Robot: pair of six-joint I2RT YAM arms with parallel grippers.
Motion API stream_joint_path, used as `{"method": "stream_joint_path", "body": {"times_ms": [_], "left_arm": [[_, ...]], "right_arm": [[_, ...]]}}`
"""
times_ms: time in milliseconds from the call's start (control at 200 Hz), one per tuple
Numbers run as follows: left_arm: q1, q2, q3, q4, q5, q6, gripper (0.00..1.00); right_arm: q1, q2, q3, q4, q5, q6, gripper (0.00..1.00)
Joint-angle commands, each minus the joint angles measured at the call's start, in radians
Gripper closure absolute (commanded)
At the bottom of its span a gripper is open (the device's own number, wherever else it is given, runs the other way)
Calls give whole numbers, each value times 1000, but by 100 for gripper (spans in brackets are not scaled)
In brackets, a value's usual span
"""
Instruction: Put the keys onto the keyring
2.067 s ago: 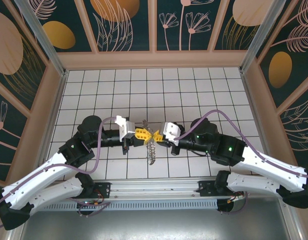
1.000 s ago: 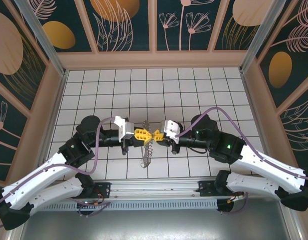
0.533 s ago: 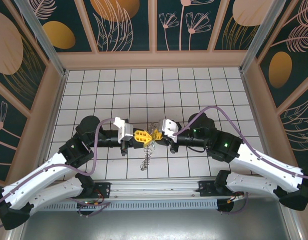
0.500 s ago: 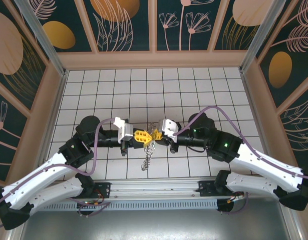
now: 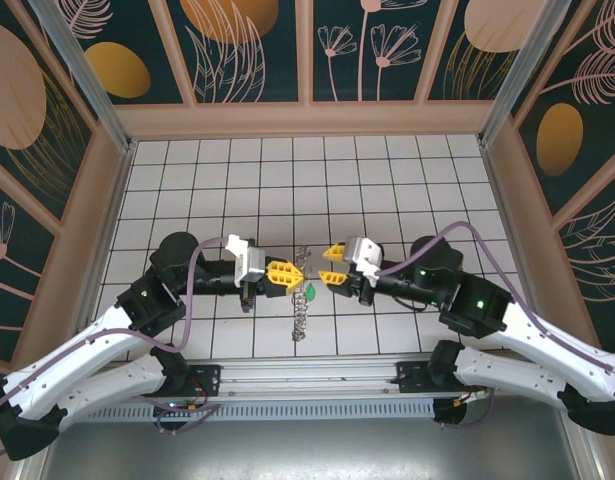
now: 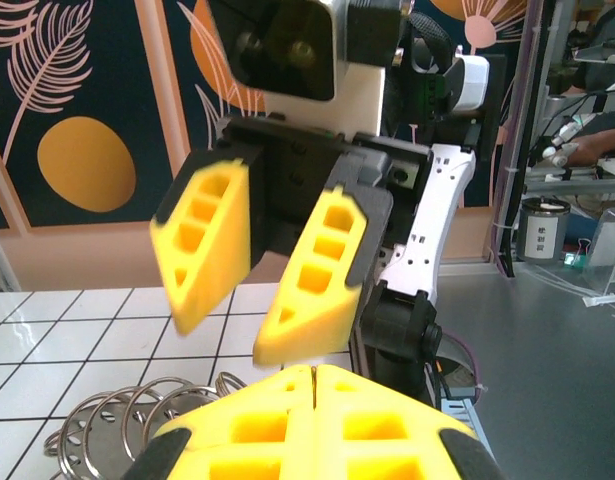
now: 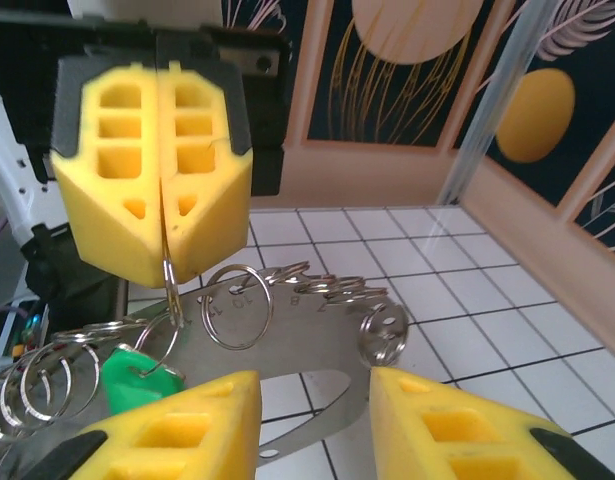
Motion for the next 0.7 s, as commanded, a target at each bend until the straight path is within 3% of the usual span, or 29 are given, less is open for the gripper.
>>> {"method": "stream_joint_path", "body": {"times_ms": [0,245,696], "left_arm": [[-6,-22,12,46,-6,0,100],[-6,-16,7,35,-17,4,100],[-5,1,13,16,-5,19,100]], "right_arm": [[15,-30,-16,8,22,10,67],[128,-21,-44,78,-14,-58,67],[130,20,-55,172,3,-43,69]]}}
